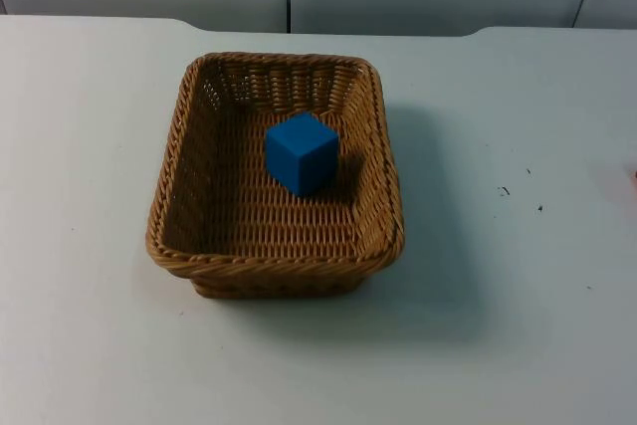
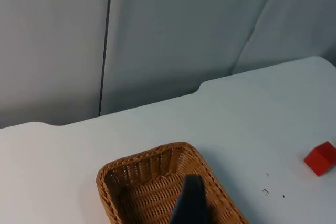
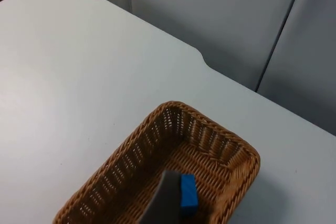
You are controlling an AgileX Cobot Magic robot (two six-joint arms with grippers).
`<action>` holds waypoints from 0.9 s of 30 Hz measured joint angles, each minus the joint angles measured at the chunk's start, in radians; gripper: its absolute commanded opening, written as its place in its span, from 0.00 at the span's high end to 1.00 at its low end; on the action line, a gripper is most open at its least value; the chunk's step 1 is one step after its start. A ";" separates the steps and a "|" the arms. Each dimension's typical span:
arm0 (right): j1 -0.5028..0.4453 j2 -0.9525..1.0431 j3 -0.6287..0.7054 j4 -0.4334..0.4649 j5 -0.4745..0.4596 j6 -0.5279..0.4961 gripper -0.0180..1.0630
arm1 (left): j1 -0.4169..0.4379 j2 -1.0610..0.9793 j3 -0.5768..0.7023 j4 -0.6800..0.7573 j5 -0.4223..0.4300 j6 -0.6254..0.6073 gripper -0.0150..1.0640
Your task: Pick up the basket with the left hand and place the blue cube into the basket with the right hand.
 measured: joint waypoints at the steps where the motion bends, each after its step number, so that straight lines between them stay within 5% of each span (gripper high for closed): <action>1: 0.000 -0.011 0.000 0.000 0.004 0.000 0.23 | 0.000 -0.023 0.000 0.012 0.025 0.000 0.36; 6: 0.000 -0.068 0.000 0.002 0.039 -0.019 0.23 | 0.000 -0.120 0.024 0.032 0.093 0.000 0.36; 14: 0.000 -0.164 0.035 0.002 0.060 -0.030 0.23 | 0.000 -0.286 0.197 0.038 0.079 0.000 0.36; 27: 0.000 -0.463 0.476 0.040 -0.112 -0.034 0.23 | 0.000 -0.539 0.431 0.084 0.032 -0.065 0.36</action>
